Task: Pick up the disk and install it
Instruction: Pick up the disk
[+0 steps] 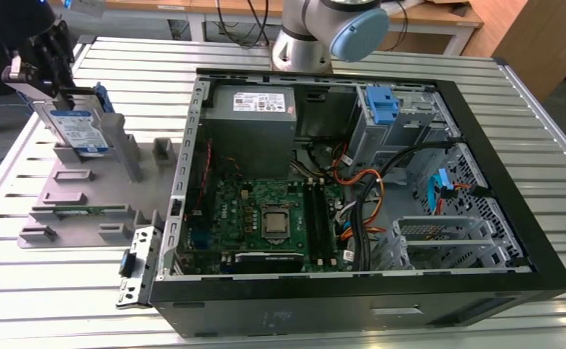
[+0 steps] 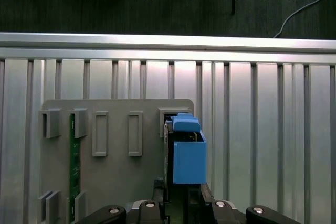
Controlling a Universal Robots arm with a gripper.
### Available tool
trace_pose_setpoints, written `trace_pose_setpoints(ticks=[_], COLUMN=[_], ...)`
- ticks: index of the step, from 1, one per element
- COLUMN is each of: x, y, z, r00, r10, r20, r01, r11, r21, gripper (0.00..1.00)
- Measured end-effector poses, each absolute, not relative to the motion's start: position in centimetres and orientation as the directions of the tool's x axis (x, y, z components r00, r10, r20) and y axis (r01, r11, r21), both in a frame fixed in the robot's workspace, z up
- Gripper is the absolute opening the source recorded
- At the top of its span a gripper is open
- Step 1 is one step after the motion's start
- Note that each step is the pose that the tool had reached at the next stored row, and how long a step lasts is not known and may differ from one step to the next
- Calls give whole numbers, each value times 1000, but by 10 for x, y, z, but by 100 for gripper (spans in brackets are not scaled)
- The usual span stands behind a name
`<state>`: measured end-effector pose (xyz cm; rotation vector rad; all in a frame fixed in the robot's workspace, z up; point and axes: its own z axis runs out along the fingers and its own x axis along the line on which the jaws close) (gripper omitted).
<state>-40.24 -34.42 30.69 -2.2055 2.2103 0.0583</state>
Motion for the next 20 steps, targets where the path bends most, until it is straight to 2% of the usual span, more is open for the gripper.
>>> trace_pose_setpoints(ticks=[10, 20], x=[-402, -402], y=[-344, -344], z=[309, 331], r00=[-2, -3], r10=[-999, -999], r20=[-39, -39], r01=[-1000, -1000], r11=[2, 2], r21=[14, 13], gripper=[35, 35])
